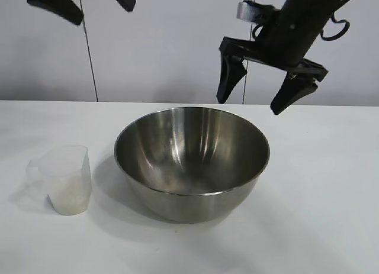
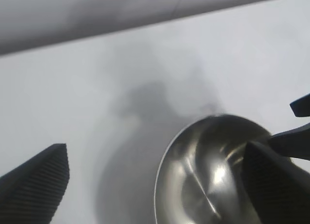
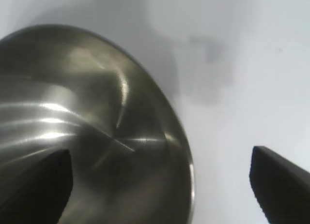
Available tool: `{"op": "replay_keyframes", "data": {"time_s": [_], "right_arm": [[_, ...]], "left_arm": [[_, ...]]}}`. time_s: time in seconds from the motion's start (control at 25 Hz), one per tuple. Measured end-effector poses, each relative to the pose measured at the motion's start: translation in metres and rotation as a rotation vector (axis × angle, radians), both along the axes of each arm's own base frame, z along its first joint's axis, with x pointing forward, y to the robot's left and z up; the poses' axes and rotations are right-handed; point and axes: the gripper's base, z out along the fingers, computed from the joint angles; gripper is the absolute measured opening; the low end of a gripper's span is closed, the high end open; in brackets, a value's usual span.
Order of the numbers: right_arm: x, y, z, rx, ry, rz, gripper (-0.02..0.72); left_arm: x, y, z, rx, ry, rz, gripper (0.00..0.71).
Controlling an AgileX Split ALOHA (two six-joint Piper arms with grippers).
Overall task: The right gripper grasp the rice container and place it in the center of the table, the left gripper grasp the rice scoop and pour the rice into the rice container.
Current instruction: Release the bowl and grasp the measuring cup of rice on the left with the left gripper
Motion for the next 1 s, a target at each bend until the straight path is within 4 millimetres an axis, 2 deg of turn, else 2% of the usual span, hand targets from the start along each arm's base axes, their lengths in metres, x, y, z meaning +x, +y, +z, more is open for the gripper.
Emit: {"op": "replay_keyframes", "data": {"time_s": [0.12, 0.2, 0.28, 0.48, 0.64, 0.84, 1.0], "right_arm": [[0.000, -0.019, 0.008, -0.003, -0.001, -0.038, 0.694], [0.001, -0.027, 0.010, -0.005, -0.005, -0.055, 0.694], [0.001, -0.030, 0.010, -0.005, -0.004, -0.064, 0.694], [0.001, -0.031, 0.010, -0.005, -0.005, -0.065, 0.694], [0.001, -0.031, 0.010, -0.006, -0.008, -0.066, 0.694], [0.002, -0.031, 0.010, -0.008, -0.010, -0.066, 0.694], [0.002, -0.031, 0.010, -0.008, -0.010, -0.066, 0.694]], "left_arm": [[-0.020, 0.010, 0.015, 0.024, -0.148, -0.005, 0.694], [-0.039, 0.018, 0.013, 0.042, -0.227, 0.009, 0.694], [-0.058, 0.025, 0.003, 0.070, -0.320, 0.030, 0.684], [-0.112, 0.044, -0.053, 0.151, -0.621, 0.159, 0.631], [-0.140, 0.070, -0.102, 0.216, -0.768, 0.316, 0.626], [-0.167, 0.088, -0.131, 0.101, -0.793, 0.438, 0.624], [-0.187, 0.083, -0.151, 0.084, -0.771, 0.297, 0.624]]}}
